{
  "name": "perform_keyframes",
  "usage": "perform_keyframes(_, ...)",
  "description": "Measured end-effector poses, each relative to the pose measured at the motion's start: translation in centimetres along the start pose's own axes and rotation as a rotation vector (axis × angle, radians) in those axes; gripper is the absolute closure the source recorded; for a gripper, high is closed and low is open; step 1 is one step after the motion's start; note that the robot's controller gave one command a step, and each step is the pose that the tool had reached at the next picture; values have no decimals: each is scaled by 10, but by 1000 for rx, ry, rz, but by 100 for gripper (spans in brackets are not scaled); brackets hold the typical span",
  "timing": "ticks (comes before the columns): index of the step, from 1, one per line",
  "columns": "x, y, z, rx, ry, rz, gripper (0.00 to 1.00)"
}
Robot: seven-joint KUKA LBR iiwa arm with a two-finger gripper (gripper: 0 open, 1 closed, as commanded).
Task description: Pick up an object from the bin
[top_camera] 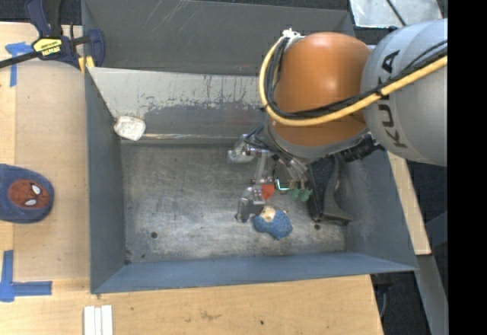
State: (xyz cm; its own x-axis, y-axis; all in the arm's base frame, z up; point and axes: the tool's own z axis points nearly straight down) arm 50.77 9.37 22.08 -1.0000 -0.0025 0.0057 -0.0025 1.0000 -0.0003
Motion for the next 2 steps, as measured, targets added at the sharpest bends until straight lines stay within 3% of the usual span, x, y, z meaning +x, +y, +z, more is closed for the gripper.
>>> perform_keyframes(1, -25, -53, 108, 2, -1, 1, 0)
perform_keyframes(2, 3, -125, 116, 4, -4, -10, 0)
